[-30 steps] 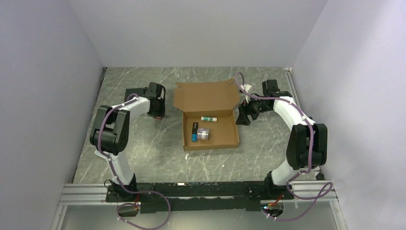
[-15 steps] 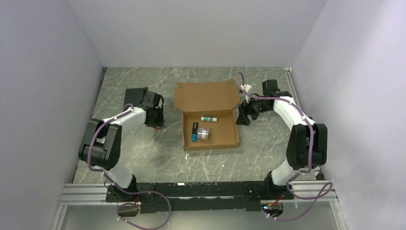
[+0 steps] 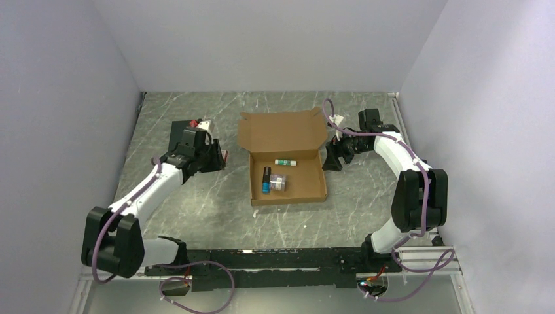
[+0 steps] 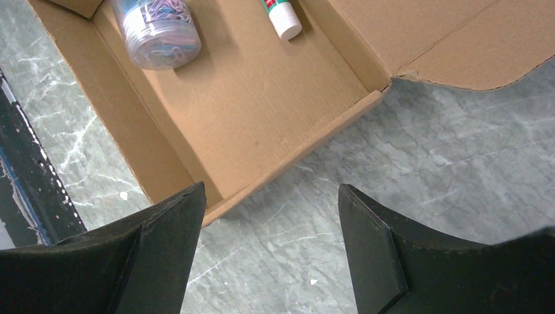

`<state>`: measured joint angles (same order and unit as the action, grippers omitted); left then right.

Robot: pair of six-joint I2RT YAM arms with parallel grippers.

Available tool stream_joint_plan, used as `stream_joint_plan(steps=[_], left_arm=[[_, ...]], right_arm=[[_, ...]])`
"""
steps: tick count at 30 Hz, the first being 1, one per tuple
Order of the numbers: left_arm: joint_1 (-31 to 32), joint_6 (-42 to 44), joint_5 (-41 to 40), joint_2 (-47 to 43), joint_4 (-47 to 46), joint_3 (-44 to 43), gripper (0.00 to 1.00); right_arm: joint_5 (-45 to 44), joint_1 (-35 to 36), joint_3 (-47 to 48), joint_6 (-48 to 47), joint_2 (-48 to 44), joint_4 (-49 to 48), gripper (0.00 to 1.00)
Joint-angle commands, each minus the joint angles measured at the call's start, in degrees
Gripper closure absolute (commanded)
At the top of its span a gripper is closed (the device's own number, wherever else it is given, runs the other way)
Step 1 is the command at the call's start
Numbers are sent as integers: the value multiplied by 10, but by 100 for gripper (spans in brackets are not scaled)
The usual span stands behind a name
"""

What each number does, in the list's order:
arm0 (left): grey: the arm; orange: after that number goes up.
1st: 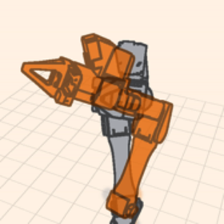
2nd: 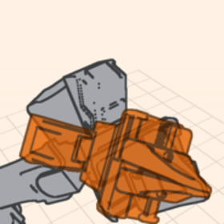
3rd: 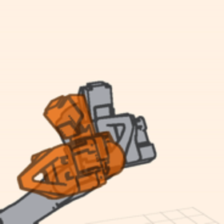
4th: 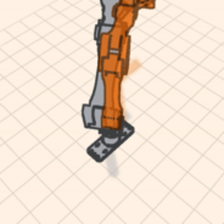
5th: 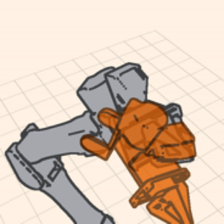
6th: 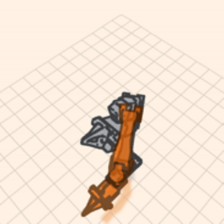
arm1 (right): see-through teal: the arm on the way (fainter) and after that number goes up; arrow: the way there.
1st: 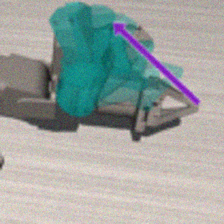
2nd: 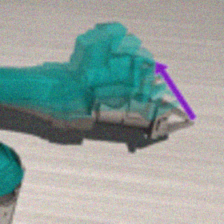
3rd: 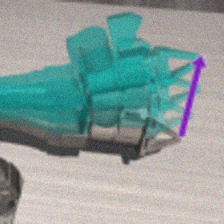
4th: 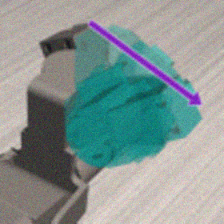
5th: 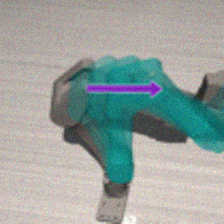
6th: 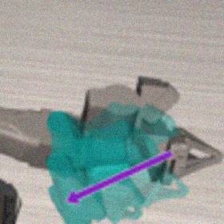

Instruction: Fold the paper box

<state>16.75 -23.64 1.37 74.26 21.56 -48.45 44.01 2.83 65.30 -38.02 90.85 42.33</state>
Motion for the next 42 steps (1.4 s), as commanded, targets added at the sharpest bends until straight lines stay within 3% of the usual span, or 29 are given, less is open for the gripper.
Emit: stream_joint_plan(steps=[1,6,9,21,27,33,42], left_arm=[[2,-5,99,-59,-50,8,100],[22,-13,213,-80,-136,28,100],[57,-18,236,-57,-176,24,100],[210,-19,212,96,-229,-71,100],[267,-12,161,186,-178,-144,96],[312,7,103,253,-105,-222,82],[331,17,73,293,-54,-277,47]], right_arm=[[20,-3,13,-17,-24,1,22],[18,-3,12,-17,-24,0,22],[17,-3,12,-15,-24,0,22],[16,-7,12,-16,-24,-1,22],[19,-10,12,-18,-25,1,22],[18,-11,11,-20,-26,2,22],[22,-14,11,-21,-29,3,22]])
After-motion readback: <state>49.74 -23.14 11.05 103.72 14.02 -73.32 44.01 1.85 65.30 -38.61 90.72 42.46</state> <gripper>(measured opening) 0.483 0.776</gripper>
